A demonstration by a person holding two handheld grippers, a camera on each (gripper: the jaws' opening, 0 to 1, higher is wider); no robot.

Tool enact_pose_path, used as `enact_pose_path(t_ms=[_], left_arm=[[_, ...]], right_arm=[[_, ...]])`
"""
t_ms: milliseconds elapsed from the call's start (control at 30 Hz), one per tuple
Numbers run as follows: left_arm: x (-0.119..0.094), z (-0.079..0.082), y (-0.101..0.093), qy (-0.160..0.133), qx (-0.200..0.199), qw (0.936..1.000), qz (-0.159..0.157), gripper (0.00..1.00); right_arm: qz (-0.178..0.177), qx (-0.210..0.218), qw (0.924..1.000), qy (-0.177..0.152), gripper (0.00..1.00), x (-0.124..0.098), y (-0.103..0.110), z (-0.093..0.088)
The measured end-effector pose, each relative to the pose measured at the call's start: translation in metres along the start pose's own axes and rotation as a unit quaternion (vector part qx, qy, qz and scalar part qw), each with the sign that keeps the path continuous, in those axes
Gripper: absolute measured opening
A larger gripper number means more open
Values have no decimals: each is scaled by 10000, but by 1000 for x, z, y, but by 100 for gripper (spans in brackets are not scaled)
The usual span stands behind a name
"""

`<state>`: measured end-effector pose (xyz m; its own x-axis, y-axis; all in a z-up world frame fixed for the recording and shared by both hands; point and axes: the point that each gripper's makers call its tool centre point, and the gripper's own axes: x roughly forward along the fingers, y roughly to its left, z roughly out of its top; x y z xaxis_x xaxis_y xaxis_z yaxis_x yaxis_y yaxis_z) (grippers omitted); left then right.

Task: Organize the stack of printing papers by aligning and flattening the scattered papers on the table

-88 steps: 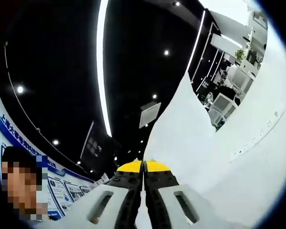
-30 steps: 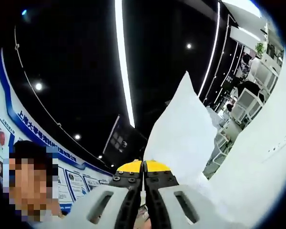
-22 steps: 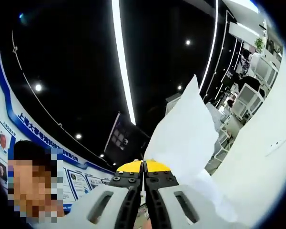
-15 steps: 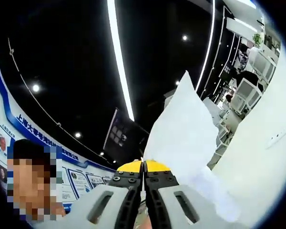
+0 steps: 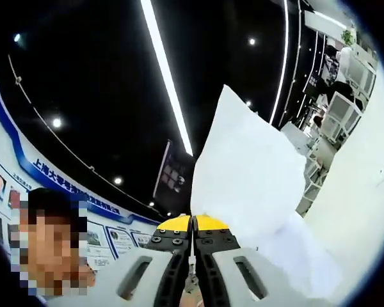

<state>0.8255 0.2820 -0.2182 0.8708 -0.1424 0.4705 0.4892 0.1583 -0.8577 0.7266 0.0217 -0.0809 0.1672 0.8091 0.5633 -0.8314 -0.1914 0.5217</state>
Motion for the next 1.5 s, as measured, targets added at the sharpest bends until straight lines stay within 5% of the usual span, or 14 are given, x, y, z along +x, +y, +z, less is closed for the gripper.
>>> enact_pose_path(t_ms=[300, 733, 1500], left_arm=[[1, -2, -1, 51, -10, 10000, -28, 6], [1, -2, -2, 47, -63, 10000, -47, 6], [1, -1, -3, 42, -131, 9999, -79, 6]], right_arm=[[45, 47, 10000, 1, 0, 1, -4, -4], [-616, -321, 9975, 149, 0, -8, -42, -16], [-1282, -923, 9860, 530, 0, -23, -76, -41]])
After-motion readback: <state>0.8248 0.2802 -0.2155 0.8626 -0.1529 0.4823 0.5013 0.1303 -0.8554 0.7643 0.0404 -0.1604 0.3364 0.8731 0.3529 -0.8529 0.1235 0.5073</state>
